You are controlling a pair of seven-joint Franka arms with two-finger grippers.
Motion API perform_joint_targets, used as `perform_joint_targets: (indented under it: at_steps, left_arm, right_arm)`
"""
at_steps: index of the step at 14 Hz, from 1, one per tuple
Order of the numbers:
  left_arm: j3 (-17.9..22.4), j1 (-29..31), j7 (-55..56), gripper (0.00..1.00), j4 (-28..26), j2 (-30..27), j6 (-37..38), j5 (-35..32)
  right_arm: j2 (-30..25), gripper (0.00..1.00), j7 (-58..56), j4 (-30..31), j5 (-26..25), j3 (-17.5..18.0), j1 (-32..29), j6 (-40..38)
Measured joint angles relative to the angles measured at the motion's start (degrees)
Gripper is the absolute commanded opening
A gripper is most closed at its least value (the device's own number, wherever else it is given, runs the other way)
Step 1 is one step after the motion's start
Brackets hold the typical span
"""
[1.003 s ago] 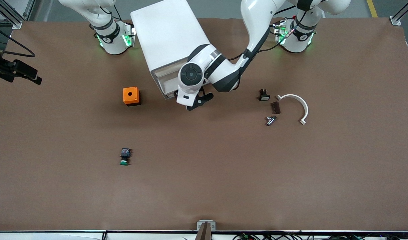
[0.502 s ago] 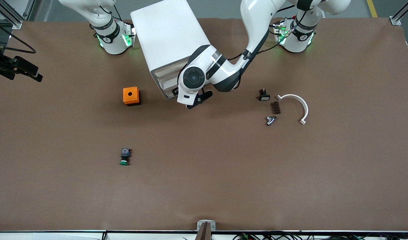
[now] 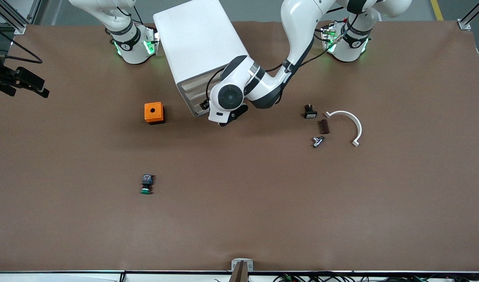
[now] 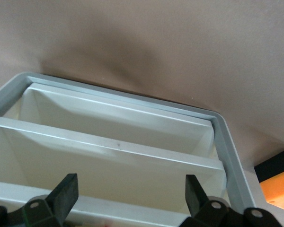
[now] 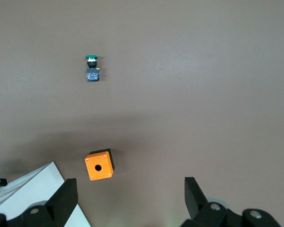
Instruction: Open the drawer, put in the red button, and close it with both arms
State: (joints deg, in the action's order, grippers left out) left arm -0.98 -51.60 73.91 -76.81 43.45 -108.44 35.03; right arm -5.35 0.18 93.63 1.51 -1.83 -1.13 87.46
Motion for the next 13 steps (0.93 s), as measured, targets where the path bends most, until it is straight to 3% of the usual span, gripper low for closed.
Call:
perform_joint_targets:
  at_steps: [9,13]
  left_arm:
    - [0.2,0.2,-0.1,0.99,0.3,0.3,-0.4,1.2]
    - [2.0,0.6,-0.1,0.99,1.6,-0.1,-0.7,-0.9]
  right_arm:
    - [-0.6,1.00,-1.5,0.0,-0.8,0.0,0.0,0.1]
    - [-0.7,1.00,-1.5,0.0,-0.8,0.0,0.0,0.1]
